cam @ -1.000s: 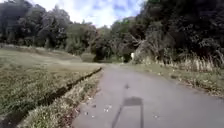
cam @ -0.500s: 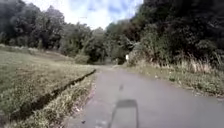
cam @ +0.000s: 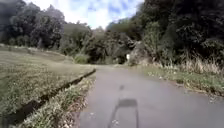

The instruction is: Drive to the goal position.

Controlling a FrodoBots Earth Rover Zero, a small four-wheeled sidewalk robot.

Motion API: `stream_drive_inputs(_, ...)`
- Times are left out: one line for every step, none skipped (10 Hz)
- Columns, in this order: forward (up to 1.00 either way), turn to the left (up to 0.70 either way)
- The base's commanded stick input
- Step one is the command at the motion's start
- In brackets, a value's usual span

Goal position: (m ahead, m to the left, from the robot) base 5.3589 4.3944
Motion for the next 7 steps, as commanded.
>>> stream_drive_inputs(0.70, 0.10)
stream_drive_inputs(0.70, 0.26)
stream_drive_inputs(0.70, 0.25)
stream_drive_inputs(0.70, 0.07)
stream_drive_inputs(0.70, 0.03)
stream_drive_inputs(0.70, 0.00)
stream_drive_inputs(0.70, 0.00)
